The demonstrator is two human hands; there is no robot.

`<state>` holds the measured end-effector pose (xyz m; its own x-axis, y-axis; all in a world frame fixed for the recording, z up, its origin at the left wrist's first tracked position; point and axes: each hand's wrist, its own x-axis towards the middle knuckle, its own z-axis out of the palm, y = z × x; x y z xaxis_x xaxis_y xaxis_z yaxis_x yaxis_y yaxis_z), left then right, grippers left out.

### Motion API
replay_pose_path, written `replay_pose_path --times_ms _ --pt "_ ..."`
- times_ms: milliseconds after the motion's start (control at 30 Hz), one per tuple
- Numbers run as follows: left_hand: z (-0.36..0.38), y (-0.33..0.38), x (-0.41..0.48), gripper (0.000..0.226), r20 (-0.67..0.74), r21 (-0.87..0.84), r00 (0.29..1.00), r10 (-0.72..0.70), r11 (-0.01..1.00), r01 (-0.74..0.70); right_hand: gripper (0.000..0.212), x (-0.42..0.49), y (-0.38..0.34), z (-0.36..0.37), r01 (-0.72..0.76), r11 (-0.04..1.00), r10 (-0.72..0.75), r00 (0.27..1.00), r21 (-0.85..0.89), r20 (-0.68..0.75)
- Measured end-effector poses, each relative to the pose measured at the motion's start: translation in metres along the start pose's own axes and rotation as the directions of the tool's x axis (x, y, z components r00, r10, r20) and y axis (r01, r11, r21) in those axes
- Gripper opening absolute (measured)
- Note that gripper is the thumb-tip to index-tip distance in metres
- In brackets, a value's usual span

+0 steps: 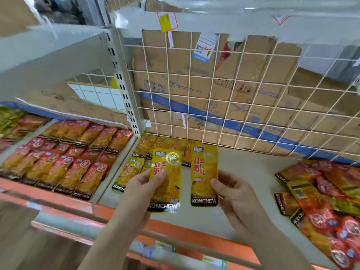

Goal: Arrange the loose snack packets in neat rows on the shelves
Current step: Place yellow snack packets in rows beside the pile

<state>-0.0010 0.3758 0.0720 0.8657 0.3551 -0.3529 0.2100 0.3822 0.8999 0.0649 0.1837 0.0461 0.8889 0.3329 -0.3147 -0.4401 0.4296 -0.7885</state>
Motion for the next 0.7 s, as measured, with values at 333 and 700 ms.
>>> replay_pose_path --times_ms 333,700 --pt "-0.014 0.002 0.031 0.016 0.021 0.317 0.992 0.122 0.941 -0.122 0.024 0.014 0.003 0.009 0.070 0.996 -0.076 0.991 -0.057 -0.107" --pt "-0.036 -0.007 0.081 0.009 -0.005 0.560 0.988 0.151 0.819 -0.123 0.013 0.054 0.039 0.017 0.101 0.955 -0.187 0.934 -0.278 -0.303"
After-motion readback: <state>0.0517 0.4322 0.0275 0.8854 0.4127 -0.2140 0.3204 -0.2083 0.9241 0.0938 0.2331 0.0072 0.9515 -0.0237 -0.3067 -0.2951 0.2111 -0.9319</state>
